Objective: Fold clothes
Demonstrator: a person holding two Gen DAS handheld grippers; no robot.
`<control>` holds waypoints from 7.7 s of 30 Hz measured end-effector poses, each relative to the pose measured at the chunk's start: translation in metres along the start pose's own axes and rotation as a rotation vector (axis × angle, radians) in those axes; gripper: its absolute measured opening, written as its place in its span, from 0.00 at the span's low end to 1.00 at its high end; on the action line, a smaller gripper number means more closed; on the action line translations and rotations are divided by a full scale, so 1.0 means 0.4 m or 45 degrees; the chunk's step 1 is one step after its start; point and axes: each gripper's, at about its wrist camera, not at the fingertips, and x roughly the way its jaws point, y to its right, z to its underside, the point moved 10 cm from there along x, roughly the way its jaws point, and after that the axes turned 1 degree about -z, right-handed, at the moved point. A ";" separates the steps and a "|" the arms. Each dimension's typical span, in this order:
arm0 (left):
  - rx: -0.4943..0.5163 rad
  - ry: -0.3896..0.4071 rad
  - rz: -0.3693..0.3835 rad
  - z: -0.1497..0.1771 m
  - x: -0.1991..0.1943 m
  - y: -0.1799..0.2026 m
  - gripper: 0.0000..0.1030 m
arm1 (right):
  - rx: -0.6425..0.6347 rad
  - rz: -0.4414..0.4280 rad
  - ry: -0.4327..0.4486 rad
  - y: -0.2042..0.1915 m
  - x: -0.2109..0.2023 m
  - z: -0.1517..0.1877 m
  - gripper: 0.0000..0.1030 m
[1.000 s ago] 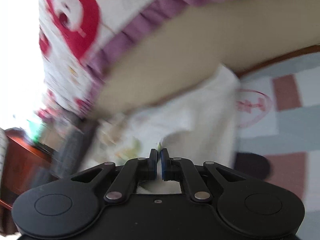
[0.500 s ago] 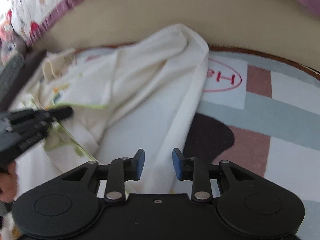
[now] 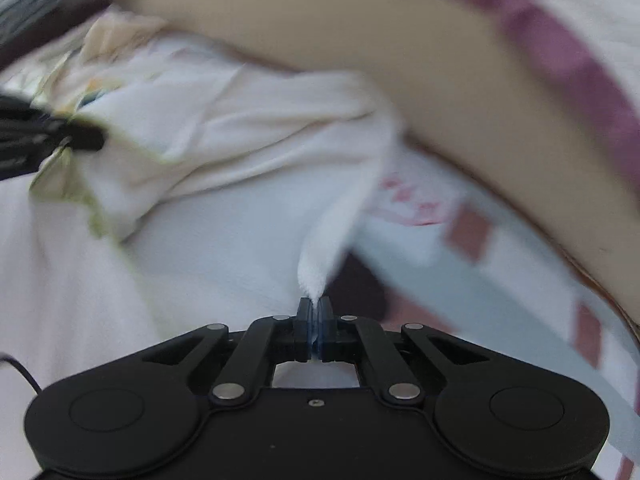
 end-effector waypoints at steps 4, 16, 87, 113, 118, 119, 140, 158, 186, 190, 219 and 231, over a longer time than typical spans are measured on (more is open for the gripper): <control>0.088 0.157 0.118 -0.087 -0.044 0.051 0.04 | 0.192 0.029 0.100 0.122 -0.070 -0.020 0.01; -0.040 0.036 0.290 -0.111 0.015 0.166 0.41 | 0.531 -0.096 -0.047 0.225 0.103 0.038 0.01; 0.273 -0.110 0.648 0.300 -0.291 0.219 0.58 | 0.410 -0.919 0.021 -0.171 -0.162 0.118 0.05; -0.136 -0.430 0.564 0.365 -0.149 0.105 0.02 | -0.192 -1.127 -0.294 -0.301 -0.123 0.265 0.20; -0.199 -0.453 0.541 0.365 -0.147 0.075 0.02 | -0.171 -1.244 -0.326 -0.243 -0.242 0.337 0.21; -0.185 -0.454 0.537 0.366 -0.150 0.074 0.02 | -0.146 -1.241 -0.331 -0.224 -0.251 0.352 0.21; -0.169 -0.290 -0.172 0.366 -0.468 -0.444 0.21 | 0.429 -0.709 -0.069 -0.037 -0.265 0.371 0.03; -0.637 -0.328 -0.197 0.616 -0.451 -0.632 0.57 | 0.580 -0.430 -0.118 -0.019 -0.256 0.485 0.05; -0.438 -0.006 -0.274 0.474 -0.674 -0.527 0.02 | 0.619 -0.524 0.127 0.009 -0.388 0.392 0.05; -0.409 -0.016 -0.361 0.544 -0.739 -0.546 0.02 | 0.565 -0.471 0.098 0.003 -0.376 0.430 0.05; -0.516 -0.336 -0.424 0.706 -0.791 -0.410 0.02 | 0.477 -0.235 0.112 -0.029 -0.483 0.544 0.03; -0.521 -0.425 -0.478 0.737 -0.788 -0.385 0.02 | 0.524 -0.205 0.033 -0.014 -0.452 0.593 0.02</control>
